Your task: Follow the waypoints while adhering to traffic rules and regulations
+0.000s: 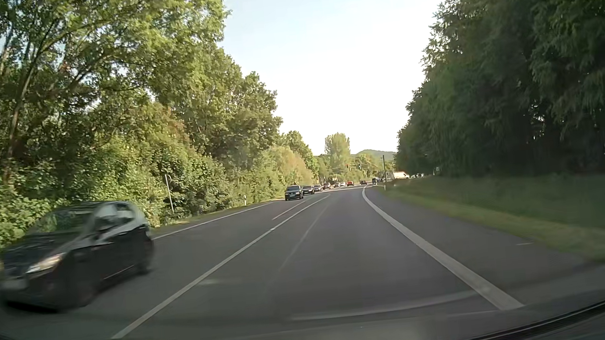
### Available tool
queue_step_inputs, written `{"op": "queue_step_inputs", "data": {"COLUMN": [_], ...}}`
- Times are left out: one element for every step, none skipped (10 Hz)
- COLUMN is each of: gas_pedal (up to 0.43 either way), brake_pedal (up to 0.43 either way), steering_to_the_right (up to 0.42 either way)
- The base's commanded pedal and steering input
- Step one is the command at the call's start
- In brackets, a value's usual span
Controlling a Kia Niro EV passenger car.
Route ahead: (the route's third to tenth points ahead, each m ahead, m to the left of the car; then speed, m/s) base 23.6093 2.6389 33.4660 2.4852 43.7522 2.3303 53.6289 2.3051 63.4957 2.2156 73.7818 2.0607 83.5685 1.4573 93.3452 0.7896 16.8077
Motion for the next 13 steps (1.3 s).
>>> {"op": "queue_step_inputs", "data": {"gas_pedal": [0.067,0.067,0.067,0.067,0.067,0.079,0.11,0.13,0.15,0.177,0.209,0.22,0.22], "brake_pedal": [0.006,0.006,0.006,0.006,0.006,0.006,0.006,0.006,0.006,0.006,0.006,0.006,0.006], "steering_to_the_right": [0.009,0.009,0.009,0.009,0.009,0.009,0.009,0.009,0.009,0.008,0.007,0.007,0.006]}}
